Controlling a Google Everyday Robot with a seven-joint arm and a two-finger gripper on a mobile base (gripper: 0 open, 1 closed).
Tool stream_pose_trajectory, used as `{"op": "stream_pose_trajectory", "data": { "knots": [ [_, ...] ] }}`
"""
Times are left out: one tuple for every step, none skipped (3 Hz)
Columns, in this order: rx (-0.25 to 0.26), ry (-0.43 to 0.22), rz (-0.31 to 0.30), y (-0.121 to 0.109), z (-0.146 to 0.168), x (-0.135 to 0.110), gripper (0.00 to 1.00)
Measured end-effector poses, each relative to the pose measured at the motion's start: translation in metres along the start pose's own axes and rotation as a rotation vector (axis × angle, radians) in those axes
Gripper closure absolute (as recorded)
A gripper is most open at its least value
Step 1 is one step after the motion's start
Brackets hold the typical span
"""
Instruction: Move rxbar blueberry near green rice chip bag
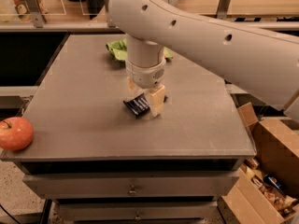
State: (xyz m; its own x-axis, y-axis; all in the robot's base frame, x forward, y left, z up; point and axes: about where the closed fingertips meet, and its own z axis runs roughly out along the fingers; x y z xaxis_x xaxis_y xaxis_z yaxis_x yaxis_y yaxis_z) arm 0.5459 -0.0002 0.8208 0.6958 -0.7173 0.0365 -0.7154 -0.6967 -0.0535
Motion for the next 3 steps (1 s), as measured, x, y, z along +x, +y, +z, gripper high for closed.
{"op": "stream_pose_trajectory", "data": {
  "knots": [
    [-0.014,0.020,0.021,-0.0003,0.0013,0.0044,0.69],
    [-0.014,0.020,0.022,-0.0005,-0.0010,0.0045,0.92],
    [-0.009,0.020,0.022,-0.0014,-0.0009,0.0046,1.00]
  ]
}}
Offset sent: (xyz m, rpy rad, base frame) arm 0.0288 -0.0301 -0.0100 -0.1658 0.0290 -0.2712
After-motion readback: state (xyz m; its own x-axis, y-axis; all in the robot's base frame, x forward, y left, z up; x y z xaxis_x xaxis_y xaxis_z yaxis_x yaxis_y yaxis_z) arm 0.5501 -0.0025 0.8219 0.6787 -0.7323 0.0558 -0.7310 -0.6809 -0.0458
